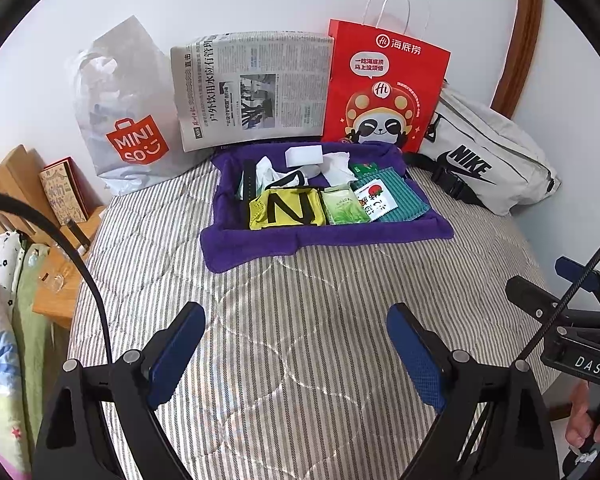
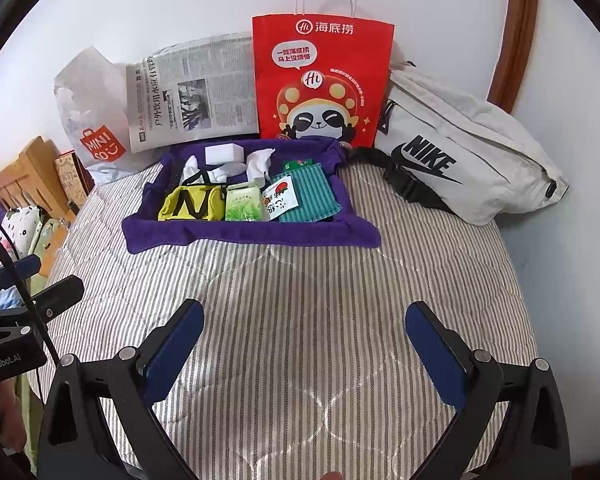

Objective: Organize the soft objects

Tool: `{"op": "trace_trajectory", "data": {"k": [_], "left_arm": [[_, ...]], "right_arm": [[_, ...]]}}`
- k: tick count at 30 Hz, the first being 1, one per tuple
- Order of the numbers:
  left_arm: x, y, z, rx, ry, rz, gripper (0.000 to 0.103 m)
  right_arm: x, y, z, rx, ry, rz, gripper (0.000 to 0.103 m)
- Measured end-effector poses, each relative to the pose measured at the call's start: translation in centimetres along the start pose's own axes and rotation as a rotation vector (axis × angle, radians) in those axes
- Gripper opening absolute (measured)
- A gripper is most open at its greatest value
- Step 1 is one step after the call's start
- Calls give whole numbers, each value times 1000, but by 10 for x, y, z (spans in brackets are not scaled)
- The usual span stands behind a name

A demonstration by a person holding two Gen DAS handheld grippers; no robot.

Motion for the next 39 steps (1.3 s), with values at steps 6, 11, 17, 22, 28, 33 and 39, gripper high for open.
{"op": "trace_trajectory", "data": {"k": [6,11,17,22,28,33,39], "left_arm": [[-1,-1,-1,1,-1,-2,92],[-1,-1,-2,-1,0,-6,92],[-1,-2,-3,-1,-1,-3,92],[-1,-3,-4,1,-5,-5,92],[-1,-3,-4,1,-5,-4,92],[0,-3,-5,6,-5,-5,92],[-1,-5,-6,12,-6,-4,92]], "right_arm": [[0,0,1,0,2,-1,100],[0,1,1,-1,5,-2,100],[0,1,1,-1,5,-2,100],[0,1,1,0,6,0,100],[0,1,2,1,8,-1,100],[0,0,4,1,8,0,100],[-1,0,5,5,7,-3,100]]}}
Point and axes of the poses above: each gripper's, at about its wrist camera, not at the fingertips, and x roughly against the way its jaws point, z to its right, y to its underside, the point moved 8 cm from there along -x, roughly the way its jaws point, and after that the axes turned 10 degrees about x, right-handed, at the moved point
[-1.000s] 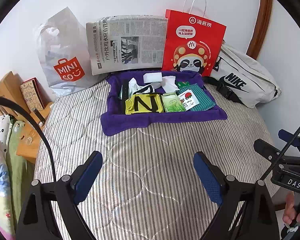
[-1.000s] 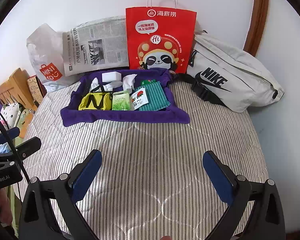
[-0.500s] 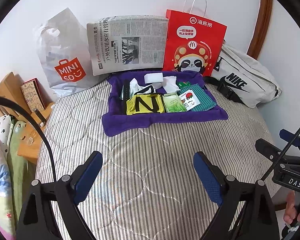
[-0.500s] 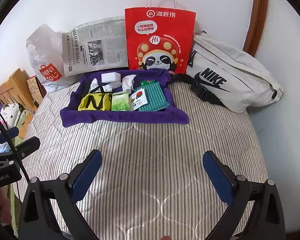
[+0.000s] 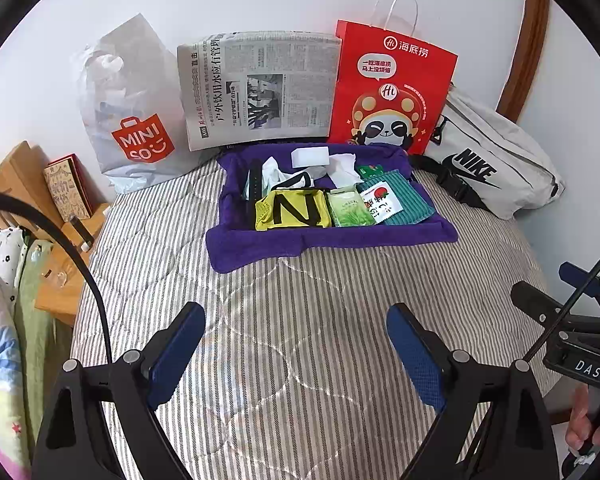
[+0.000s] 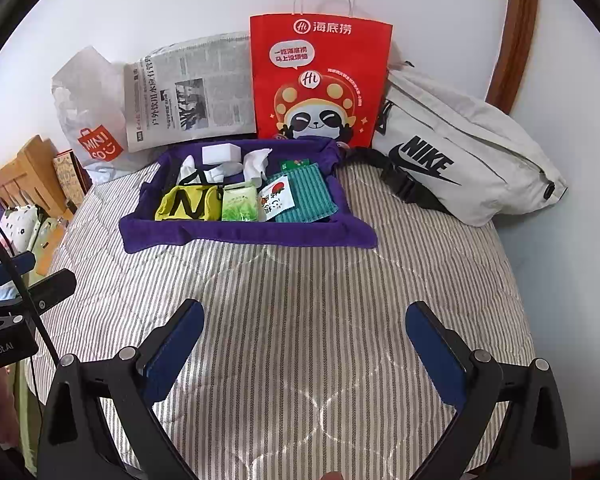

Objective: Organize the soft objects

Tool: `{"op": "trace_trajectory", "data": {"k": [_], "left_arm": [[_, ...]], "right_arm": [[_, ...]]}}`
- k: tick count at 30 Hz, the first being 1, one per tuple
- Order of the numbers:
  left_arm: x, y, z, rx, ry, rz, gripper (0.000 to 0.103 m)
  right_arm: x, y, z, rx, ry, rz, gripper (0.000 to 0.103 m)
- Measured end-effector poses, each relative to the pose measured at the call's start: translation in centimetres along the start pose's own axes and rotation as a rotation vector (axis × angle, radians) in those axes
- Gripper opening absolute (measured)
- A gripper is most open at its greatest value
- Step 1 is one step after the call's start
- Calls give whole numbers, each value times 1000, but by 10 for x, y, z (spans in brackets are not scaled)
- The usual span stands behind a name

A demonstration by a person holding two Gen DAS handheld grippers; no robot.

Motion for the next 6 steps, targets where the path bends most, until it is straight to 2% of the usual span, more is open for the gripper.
{"op": "trace_trajectory", "data": {"k": [6], "left_arm": [[-5,0,-1,8,-11,-1,92]], "right_arm": [[-5,0,-3,6,-8,-8,100]]}}
Point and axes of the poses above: each gripper's, at about its wrist camera, not at the fingertips, and x roughly against the way its jaws point, z to its right, y to its underside, the point moved 8 cm from there along -x, roughly the way its jaws point, and after that the axes turned 10 degrees about x, right-handed, at the moved point
